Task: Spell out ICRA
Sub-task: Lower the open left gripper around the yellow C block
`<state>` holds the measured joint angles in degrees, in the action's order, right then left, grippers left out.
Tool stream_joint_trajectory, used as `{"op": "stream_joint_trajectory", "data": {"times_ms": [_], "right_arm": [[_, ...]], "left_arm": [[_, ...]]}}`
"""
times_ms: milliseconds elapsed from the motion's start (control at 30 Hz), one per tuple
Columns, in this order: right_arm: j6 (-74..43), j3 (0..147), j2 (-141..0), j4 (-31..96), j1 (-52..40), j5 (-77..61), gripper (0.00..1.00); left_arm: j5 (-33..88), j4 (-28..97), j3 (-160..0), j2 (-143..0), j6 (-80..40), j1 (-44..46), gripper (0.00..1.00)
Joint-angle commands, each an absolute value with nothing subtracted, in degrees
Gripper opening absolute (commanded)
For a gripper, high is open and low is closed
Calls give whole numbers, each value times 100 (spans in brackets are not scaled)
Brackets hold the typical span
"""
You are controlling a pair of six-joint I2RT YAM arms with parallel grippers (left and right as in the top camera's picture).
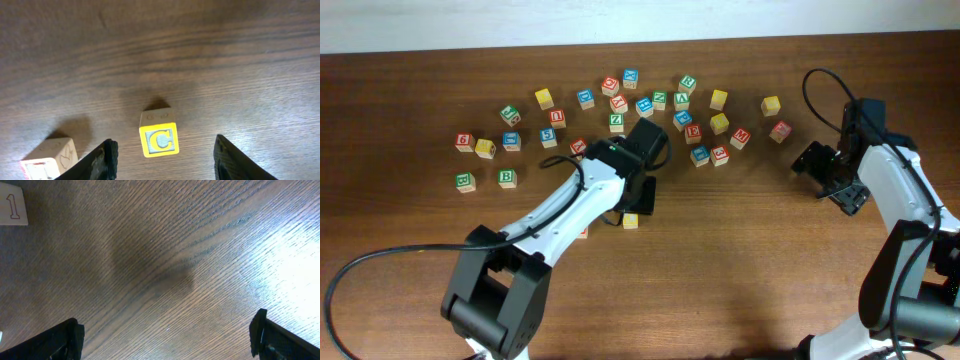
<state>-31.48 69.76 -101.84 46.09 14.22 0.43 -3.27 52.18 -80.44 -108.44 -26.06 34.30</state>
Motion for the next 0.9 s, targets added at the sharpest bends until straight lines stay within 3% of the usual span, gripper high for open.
{"op": "stream_joint_trajectory", "data": {"times_ms": [0,500,867], "right_arm": [[-3157,7052,-10064,4609,1428,84,98],[-3157,7052,-10064,4609,1428,86,98],[-3157,7052,-10064,4609,1428,86,98]], "left_arm": [[-373,5142,-7832,-10901,-2779,3452,50],[-373,4552,-7336,-10901,-2781,3452,37],[-370,4534,-7288,-10901,-3044,3452,35]]}}
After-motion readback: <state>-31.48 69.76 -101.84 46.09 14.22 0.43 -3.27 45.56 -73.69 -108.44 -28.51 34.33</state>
